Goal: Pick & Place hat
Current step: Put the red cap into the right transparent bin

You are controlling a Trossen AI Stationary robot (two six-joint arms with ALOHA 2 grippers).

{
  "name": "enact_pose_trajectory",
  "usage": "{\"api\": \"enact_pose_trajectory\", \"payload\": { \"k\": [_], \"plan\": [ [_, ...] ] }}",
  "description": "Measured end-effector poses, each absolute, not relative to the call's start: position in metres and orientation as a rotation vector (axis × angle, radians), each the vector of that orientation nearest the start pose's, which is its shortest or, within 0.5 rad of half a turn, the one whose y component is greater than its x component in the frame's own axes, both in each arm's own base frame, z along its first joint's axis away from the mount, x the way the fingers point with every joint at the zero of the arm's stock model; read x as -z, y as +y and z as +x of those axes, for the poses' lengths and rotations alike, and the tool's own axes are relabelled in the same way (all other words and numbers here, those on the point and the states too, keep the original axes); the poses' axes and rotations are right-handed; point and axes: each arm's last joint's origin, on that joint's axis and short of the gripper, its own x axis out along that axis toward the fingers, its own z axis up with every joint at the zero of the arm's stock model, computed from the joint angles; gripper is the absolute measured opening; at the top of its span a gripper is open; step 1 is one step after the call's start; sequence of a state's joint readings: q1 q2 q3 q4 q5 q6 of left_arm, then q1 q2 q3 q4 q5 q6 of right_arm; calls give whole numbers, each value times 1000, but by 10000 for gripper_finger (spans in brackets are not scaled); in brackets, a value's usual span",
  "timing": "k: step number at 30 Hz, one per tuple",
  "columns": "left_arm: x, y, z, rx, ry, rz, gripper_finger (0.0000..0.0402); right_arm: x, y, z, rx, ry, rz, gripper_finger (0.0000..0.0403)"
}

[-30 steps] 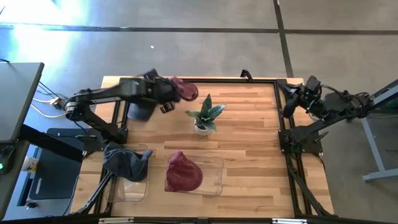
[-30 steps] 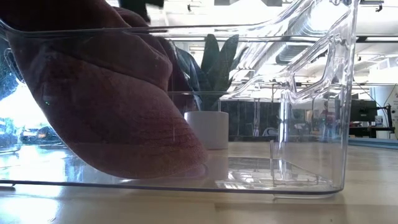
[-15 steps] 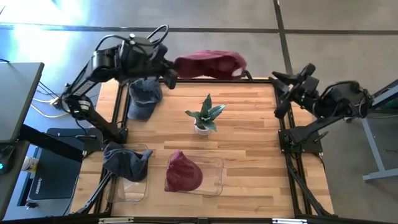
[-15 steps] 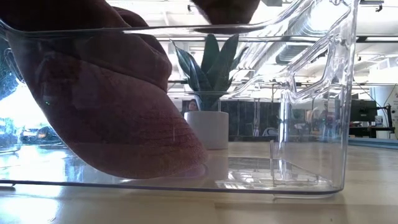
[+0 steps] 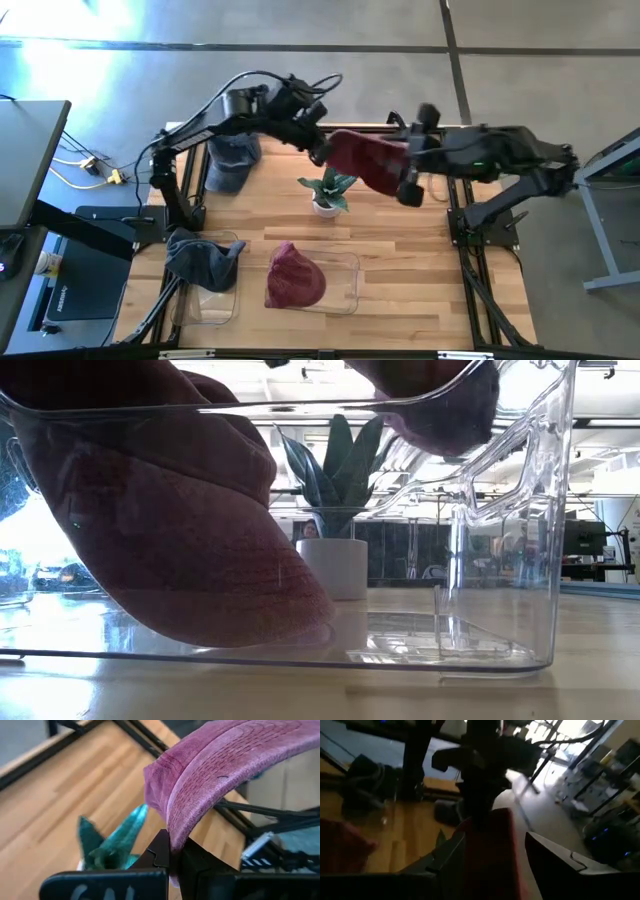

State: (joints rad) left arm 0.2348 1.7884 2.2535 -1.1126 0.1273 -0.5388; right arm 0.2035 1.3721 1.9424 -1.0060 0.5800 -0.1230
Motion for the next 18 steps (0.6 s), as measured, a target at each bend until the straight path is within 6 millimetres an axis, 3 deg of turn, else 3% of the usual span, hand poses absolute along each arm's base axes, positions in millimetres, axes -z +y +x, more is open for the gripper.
{"api": "enact_pose_trajectory", "payload": {
  "k": [8,18],
  "plan": [
    [-455,75,354,-215,630,-647,3,-487,15,255,431,644,-197,171],
    [-454,72,355,-200,637,-611,3,-471,-10,265,480,718,-117,30]
  ]
}}
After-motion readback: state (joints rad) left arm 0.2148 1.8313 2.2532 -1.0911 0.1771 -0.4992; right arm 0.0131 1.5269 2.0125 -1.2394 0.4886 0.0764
